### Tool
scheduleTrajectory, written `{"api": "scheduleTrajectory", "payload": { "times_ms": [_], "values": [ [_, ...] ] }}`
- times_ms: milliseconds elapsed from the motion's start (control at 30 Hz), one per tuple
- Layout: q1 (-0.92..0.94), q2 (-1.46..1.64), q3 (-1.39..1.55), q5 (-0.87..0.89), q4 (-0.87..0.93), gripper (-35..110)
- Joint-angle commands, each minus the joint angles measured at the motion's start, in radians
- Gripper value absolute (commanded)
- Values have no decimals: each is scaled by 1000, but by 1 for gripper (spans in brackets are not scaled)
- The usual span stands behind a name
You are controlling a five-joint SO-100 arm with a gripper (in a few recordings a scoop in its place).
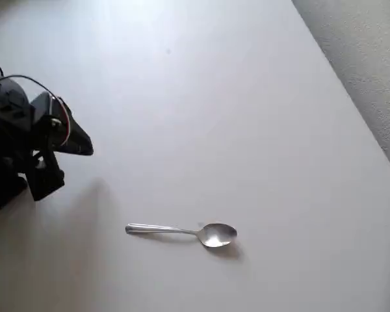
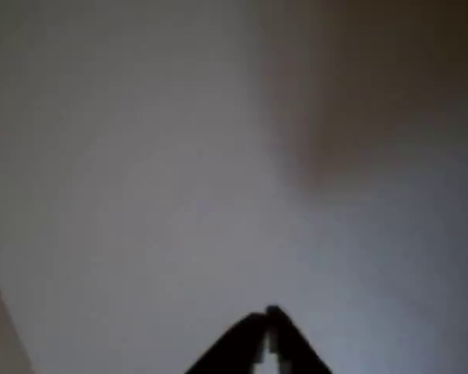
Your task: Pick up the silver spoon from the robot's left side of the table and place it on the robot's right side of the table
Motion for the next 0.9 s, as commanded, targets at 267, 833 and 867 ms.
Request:
{"api": "scheduleTrajectory", "payload": {
  "times_ms": [267,833,867],
  "values": [
    [-3,2,-2,-2,6,-2],
    [-3,2,-2,-2,6,-2],
    [-3,2,-2,-2,6,-2]
  ]
}}
